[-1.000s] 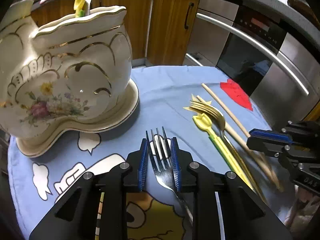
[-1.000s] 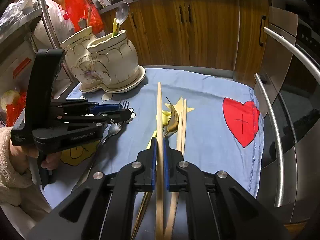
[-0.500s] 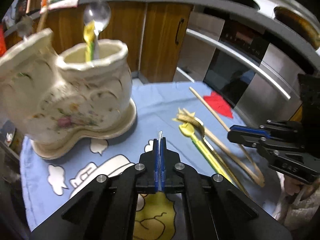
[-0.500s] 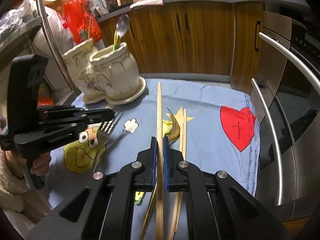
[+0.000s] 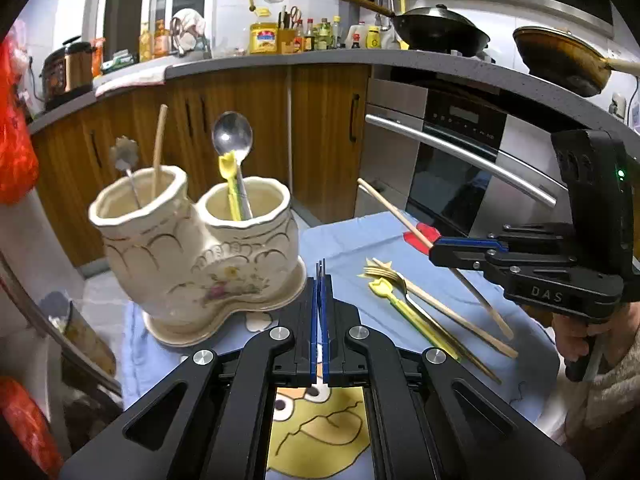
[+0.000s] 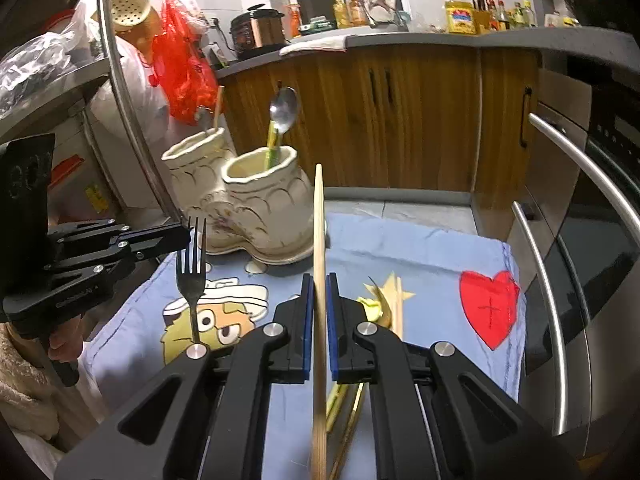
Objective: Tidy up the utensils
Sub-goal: 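Lift the silver fork with the left gripper while the right lifts the chopstick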
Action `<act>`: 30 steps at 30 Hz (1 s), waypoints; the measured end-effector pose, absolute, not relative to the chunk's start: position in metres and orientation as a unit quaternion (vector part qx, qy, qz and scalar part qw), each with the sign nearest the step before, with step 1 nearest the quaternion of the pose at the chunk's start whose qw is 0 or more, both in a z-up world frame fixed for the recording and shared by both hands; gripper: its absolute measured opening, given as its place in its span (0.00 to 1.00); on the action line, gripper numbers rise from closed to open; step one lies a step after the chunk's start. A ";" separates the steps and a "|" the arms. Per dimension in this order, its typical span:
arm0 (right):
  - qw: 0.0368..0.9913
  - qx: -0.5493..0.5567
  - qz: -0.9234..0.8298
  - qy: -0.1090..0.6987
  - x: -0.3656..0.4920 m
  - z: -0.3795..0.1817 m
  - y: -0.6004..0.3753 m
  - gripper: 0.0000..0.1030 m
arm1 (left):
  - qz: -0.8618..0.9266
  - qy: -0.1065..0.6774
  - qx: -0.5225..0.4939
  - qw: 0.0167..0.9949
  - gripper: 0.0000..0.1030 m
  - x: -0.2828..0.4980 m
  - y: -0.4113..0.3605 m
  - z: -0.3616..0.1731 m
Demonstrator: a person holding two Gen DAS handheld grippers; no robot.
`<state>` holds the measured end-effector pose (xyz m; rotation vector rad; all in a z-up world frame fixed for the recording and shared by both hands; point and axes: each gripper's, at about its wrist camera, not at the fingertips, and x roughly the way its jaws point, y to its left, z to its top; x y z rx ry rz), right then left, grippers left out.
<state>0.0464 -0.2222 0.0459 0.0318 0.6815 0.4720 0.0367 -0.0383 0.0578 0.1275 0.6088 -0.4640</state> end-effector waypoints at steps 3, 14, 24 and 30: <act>0.917 0.011 0.235 0.322 0.045 0.052 -0.216 0.06 | -0.226 0.284 0.069 0.929 0.02 0.028 -0.031 0.064; 0.919 0.006 0.243 0.310 0.042 0.059 -0.205 0.06 | -0.217 0.220 0.097 0.946 0.02 0.002 -0.018 0.090; 0.924 0.009 0.240 0.299 0.041 0.066 -0.204 0.06 | -0.207 0.201 0.111 0.951 0.02 -0.001 -0.015 0.101; 0.932 0.019 0.253 0.258 0.052 0.091 -0.197 0.06 | -0.203 0.188 0.121 0.953 0.02 -0.002 -0.010 0.123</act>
